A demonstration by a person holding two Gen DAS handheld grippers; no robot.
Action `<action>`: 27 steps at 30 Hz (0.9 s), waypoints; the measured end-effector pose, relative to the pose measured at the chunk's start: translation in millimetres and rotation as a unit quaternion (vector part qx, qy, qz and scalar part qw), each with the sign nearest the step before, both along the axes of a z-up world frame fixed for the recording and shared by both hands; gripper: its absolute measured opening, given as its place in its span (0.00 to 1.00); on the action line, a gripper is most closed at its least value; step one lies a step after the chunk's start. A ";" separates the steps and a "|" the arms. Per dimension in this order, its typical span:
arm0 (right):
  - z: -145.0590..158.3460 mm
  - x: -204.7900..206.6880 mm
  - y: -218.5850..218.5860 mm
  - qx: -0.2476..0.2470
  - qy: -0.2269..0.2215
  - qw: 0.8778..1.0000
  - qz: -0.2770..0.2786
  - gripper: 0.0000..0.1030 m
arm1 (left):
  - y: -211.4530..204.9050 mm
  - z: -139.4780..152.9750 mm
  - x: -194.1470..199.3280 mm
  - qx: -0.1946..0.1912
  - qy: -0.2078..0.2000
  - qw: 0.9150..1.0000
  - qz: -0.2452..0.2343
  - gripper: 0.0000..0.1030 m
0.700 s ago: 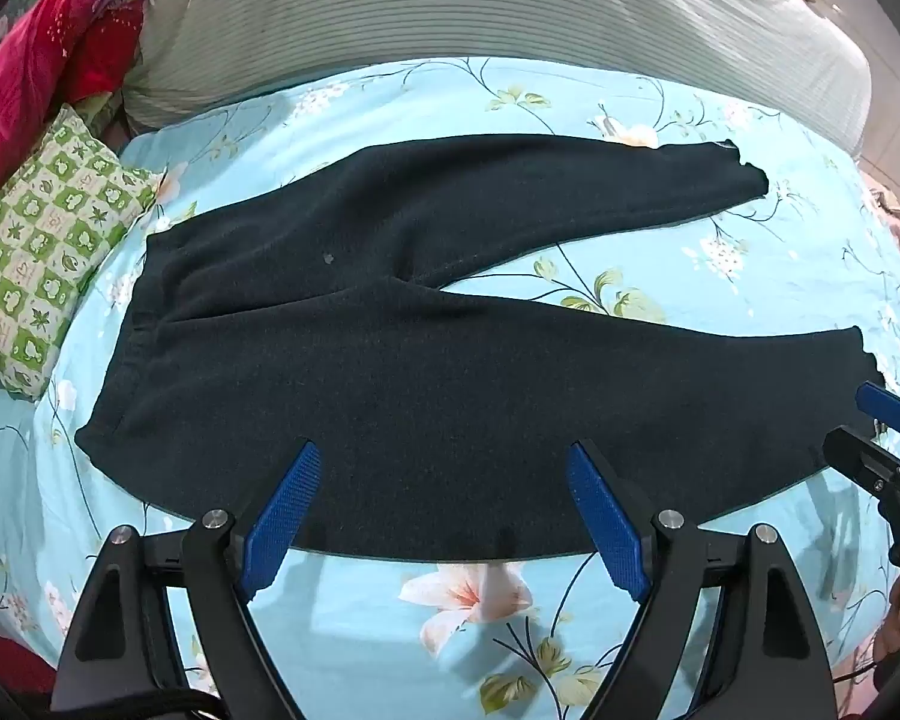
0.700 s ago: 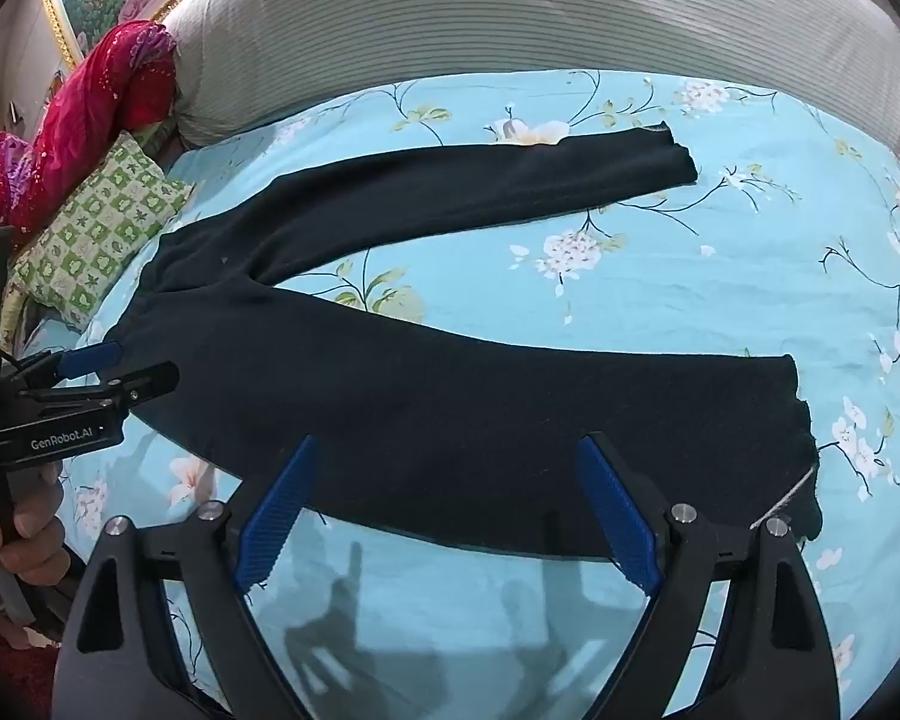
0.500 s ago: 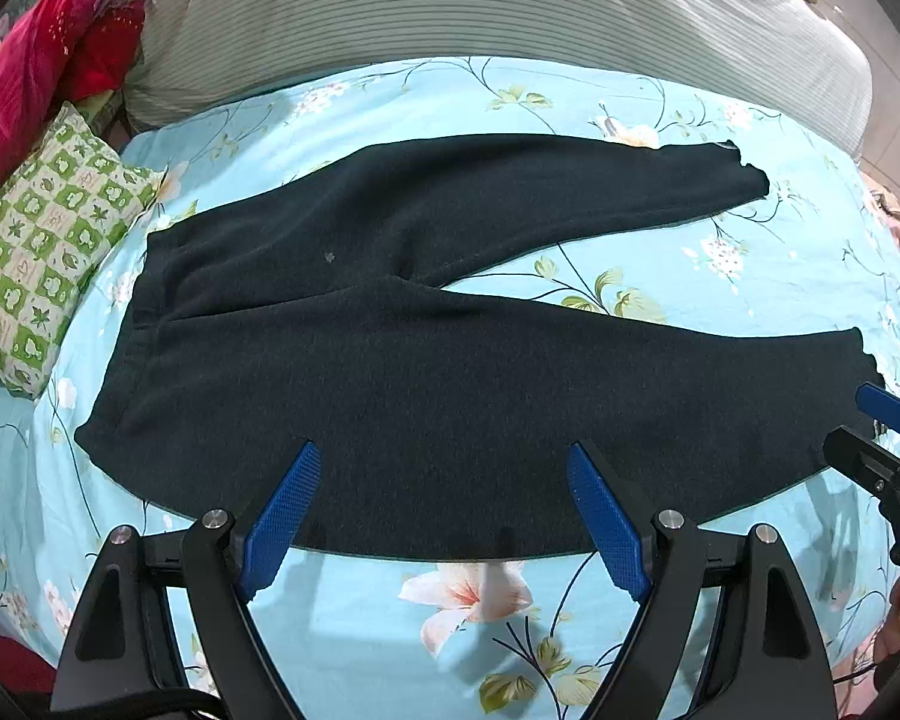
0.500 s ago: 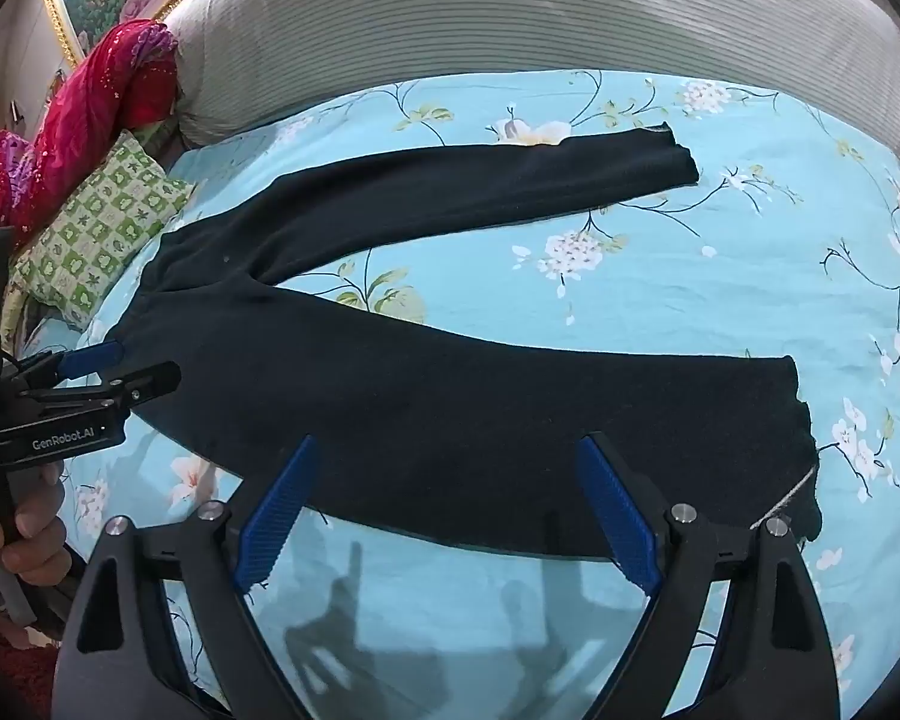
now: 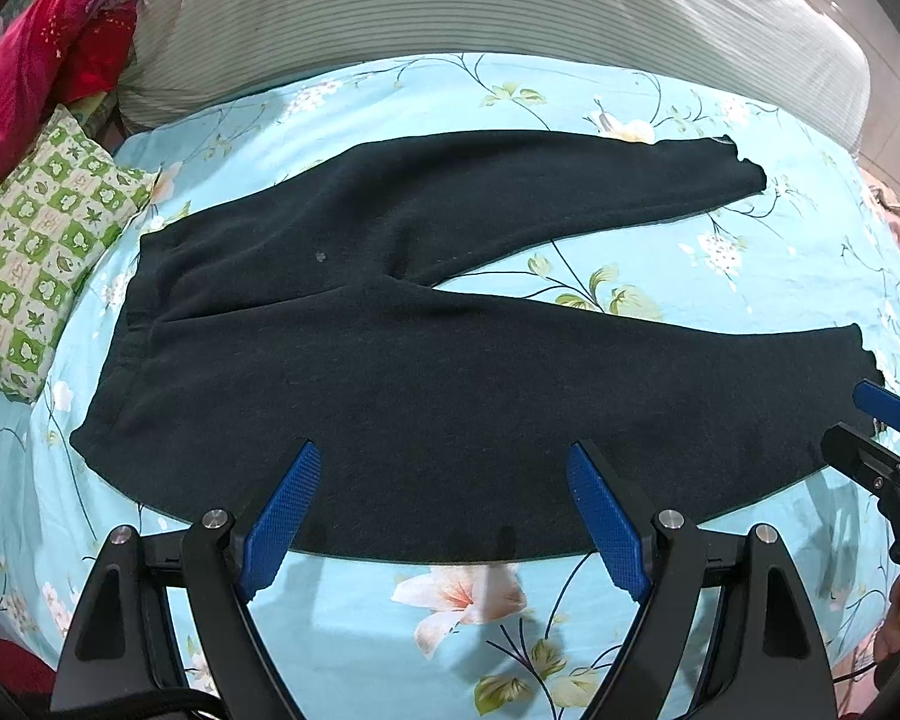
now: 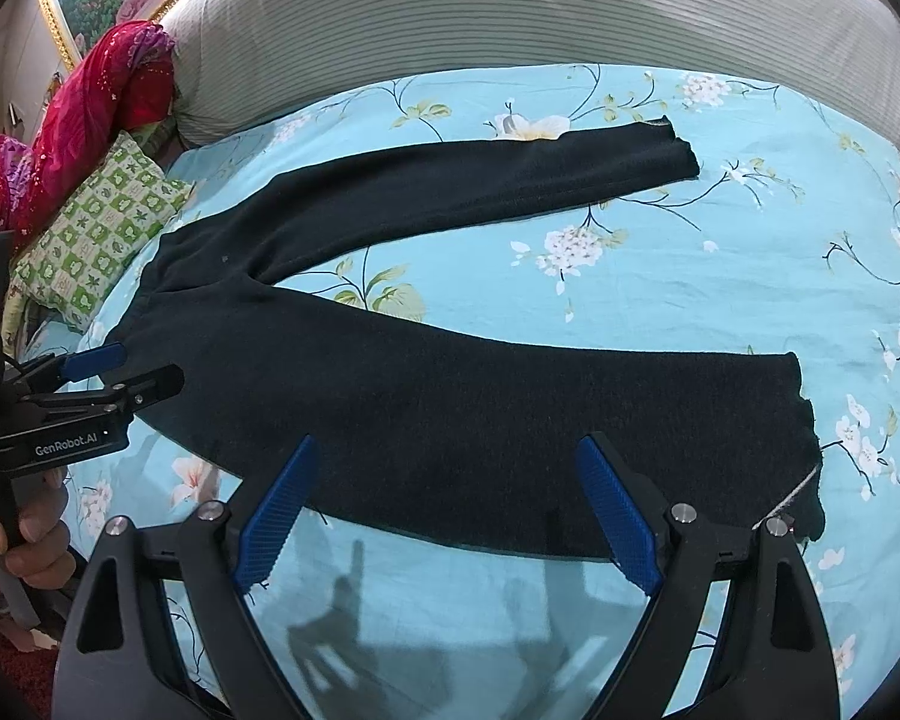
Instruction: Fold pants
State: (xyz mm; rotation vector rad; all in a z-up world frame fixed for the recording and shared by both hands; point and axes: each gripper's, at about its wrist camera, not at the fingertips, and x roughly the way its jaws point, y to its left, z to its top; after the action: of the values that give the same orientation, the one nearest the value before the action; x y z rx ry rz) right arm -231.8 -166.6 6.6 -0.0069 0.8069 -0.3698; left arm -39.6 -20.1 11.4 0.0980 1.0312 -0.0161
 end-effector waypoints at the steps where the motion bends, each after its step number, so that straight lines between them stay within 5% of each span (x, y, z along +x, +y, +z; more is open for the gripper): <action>1: -1.3 0.9 1.1 0.000 0.000 1.000 0.000 0.86 | -0.2 -0.4 0.3 0.000 0.001 1.000 0.000 0.82; 17: -4.9 4.9 1.3 0.005 0.004 1.000 -0.008 0.86 | 0.4 -6.3 8.6 -0.001 0.011 1.000 -0.002 0.82; 27: -4.4 8.2 -4.2 0.028 -0.032 0.999 0.001 0.86 | 2.5 -11.2 16.8 -0.005 0.022 1.000 -0.002 0.82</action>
State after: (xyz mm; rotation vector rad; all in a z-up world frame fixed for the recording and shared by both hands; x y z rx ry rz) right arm -223.7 -170.8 2.2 0.0561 0.7533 -0.3446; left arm -22.9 -17.6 0.2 0.0899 1.0742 -0.0266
